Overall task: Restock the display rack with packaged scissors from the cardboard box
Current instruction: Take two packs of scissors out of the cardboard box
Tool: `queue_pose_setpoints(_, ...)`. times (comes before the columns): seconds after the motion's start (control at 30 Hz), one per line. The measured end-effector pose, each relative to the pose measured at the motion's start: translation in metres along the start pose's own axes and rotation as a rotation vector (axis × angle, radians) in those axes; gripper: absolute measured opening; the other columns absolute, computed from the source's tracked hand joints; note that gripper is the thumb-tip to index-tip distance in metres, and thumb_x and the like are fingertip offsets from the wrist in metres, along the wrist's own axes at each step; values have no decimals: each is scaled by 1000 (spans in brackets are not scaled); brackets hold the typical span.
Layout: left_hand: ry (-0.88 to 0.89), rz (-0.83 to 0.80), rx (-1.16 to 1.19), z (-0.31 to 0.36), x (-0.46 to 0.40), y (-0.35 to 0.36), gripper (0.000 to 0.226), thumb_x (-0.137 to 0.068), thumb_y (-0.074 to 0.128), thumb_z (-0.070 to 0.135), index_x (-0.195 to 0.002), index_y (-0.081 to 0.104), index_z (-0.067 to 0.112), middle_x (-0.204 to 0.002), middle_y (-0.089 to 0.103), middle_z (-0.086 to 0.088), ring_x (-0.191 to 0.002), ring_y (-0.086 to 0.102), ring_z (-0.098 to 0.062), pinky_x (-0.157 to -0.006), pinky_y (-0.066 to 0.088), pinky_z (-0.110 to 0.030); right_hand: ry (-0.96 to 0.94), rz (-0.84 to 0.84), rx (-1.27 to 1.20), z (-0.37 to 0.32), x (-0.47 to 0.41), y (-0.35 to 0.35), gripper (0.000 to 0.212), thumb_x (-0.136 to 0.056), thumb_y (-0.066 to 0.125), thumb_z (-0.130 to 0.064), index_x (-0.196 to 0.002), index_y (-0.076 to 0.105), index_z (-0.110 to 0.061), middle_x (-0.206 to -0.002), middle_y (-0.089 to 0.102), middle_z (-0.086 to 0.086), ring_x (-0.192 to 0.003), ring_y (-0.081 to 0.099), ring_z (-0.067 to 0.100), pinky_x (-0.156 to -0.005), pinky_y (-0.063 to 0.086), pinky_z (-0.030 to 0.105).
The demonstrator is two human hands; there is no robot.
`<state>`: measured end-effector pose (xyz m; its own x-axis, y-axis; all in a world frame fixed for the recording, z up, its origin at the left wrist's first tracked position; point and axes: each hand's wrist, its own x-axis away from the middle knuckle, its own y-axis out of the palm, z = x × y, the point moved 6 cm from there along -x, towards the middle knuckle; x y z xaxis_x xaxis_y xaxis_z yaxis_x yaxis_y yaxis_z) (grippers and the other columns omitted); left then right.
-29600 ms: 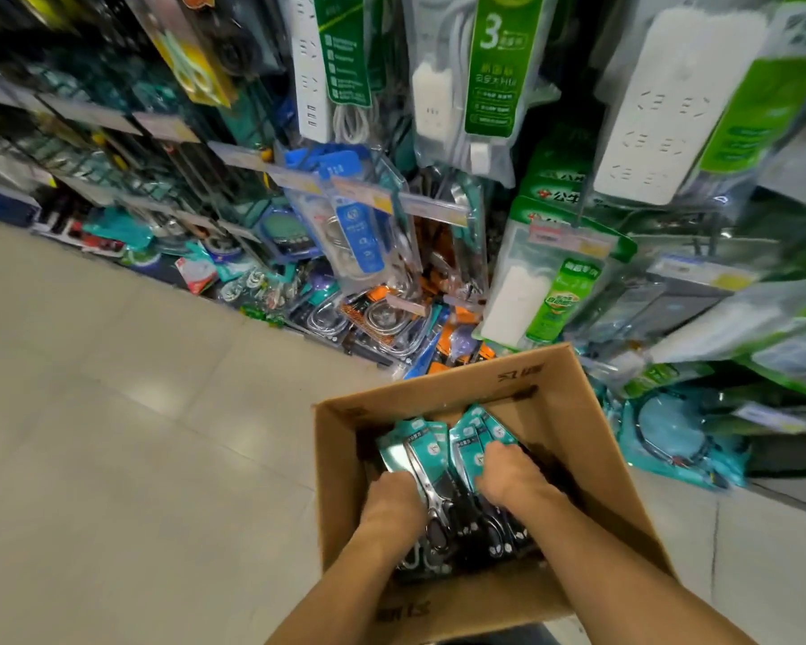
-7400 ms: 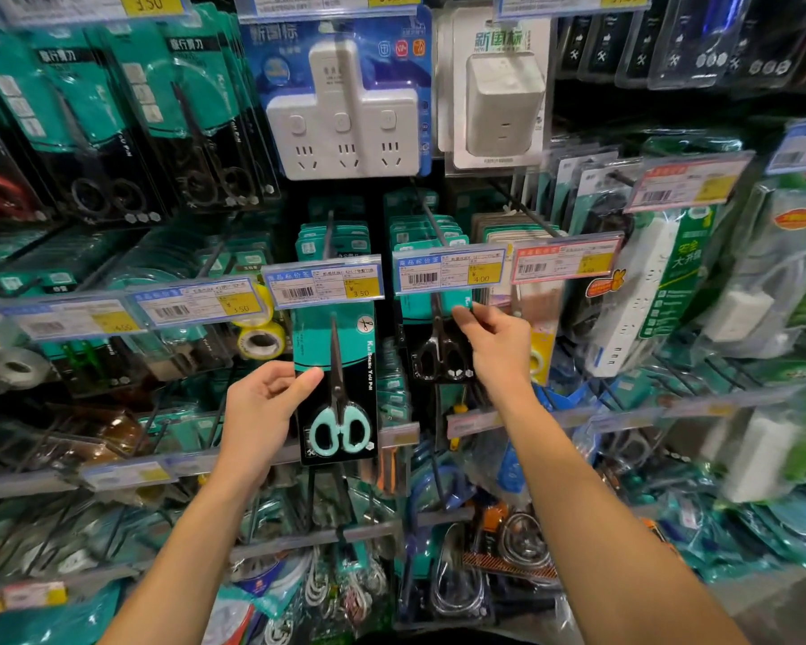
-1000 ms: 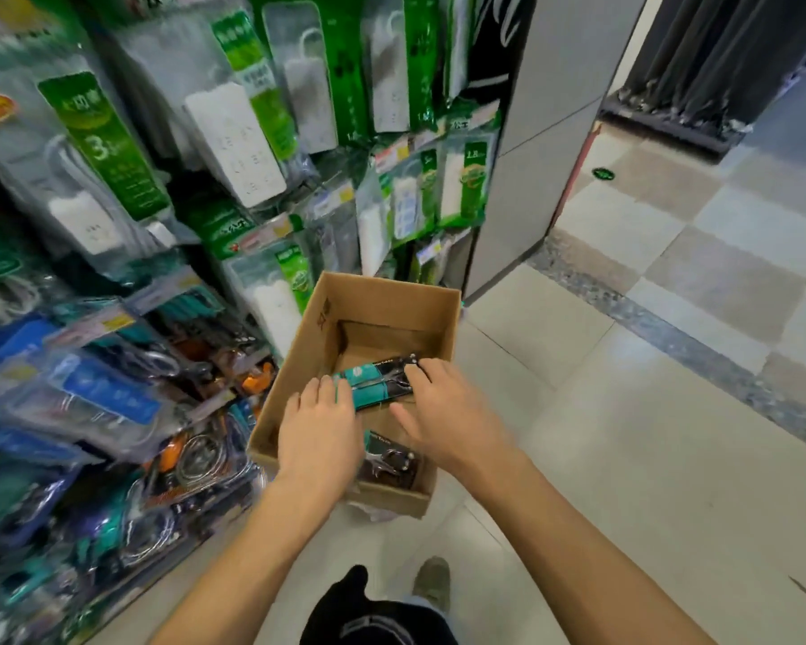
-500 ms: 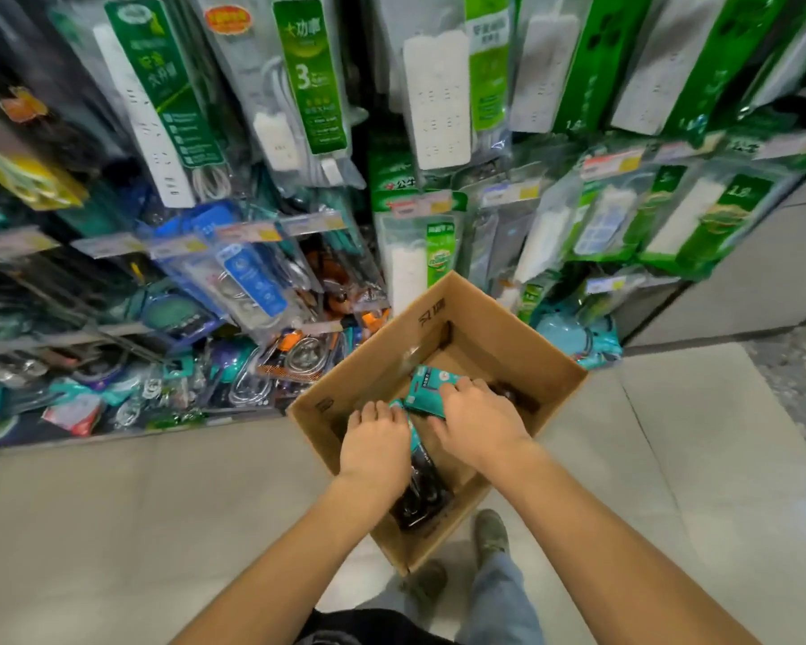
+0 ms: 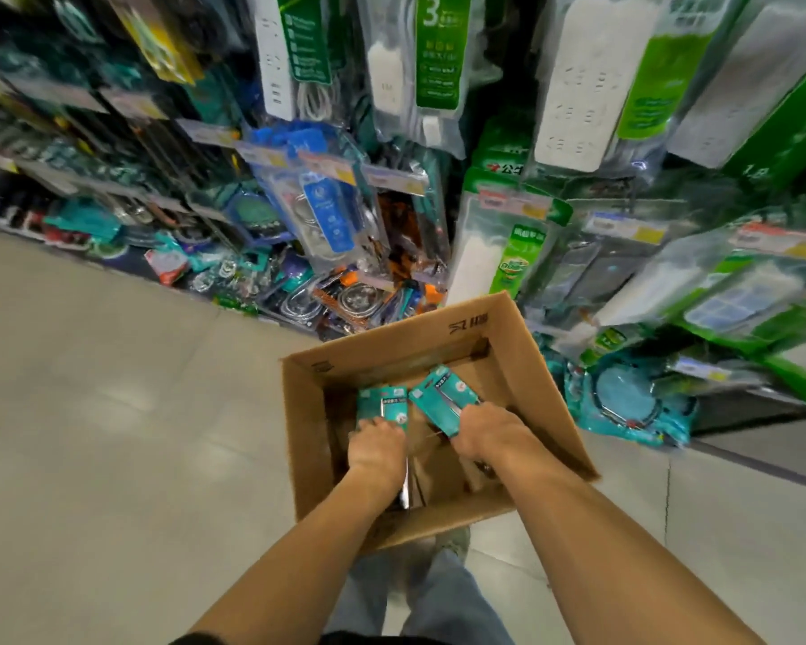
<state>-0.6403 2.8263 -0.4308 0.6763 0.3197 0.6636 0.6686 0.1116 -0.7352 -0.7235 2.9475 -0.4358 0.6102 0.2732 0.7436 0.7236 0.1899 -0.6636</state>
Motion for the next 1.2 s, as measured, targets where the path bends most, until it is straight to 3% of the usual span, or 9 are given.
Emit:
queue_pose_setpoints(0.17,-89,-55,214,-11,-15,22,47,-94,57,14,-138,46,3,-137,51,-17,-127,50,-30,-99,47,-35,-15,37,17,4,-29,3,45,-91,58,-30,-130,51,-10,-132,57,12,-120,56,29,-94,47,35)
queue_pose_setpoints(0.33,-288,-120,498,-23,-25,45,50,-95,55,13,-140,39,-1,-139,52,-18,-128,53,-30,-102,47,-36,16,11,22,6,-52,13,65,-88,62,-27,-145,32,-15,-141,41,11,-129,40,30,-103,40,42)
queue_pose_setpoints(0.47,-392,-64,630,-28,-32,48,48,-94,56,9,-137,38,-1,-137,55,-18,-127,55,-31,-104,47,-36,44,57,95,8,-67,15,72,-84,69,-27,-142,31,-8,-143,35,16,-132,38,32,-107,40,42)
queue_pose_setpoints(0.67,-462,-23,713,-30,-35,46,47,-92,60,8,-135,42,1,-135,55,-17,-125,56,-32,-101,48,-37,50,155,45,11,-67,5,62,-84,72,-20,-134,38,-8,-137,45,14,-124,52,29,-94,48,36)
queue_pose_setpoints(0.77,-473,-12,800,-30,-35,49,43,-90,62,4,-131,49,4,-132,59,-17,-122,58,-32,-100,49,-36,66,143,-53,19,-64,3,63,-82,76,-23,-132,40,-8,-134,49,14,-123,53,30,-96,46,36)
queue_pose_setpoints(0.9,-480,-66,1029,-27,-34,56,30,-89,66,8,-118,66,2,-122,68,-15,-112,65,-28,-84,51,-28,93,62,-253,24,-57,3,34,-85,73,-22,-116,64,-10,-120,66,12,-107,65,27,-75,52,27)
queue_pose_setpoints(0.97,-478,-118,1156,-22,-32,61,35,-86,73,9,-119,65,2,-121,69,-14,-109,66,-25,-77,48,-23,90,58,-286,22,-52,0,26,-88,69,-20,-112,67,-11,-117,68,12,-104,66,27,-78,54,29)
queue_pose_setpoints(1.03,-496,-132,1234,-18,-30,62,40,-83,77,10,-120,63,2,-121,69,-14,-109,67,-25,-81,51,-25,92,61,-293,22,-48,-2,28,-88,70,-18,-114,65,-11,-119,66,13,-109,65,29,-84,53,32)
queue_pose_setpoints(1.2,-562,-112,1350,-10,-31,60,45,-79,80,8,-120,61,1,-121,68,-16,-109,67,-28,-90,56,-35,107,80,-261,25,-43,2,24,-89,68,-18,-112,64,-11,-118,66,12,-106,65,27,-75,51,29)
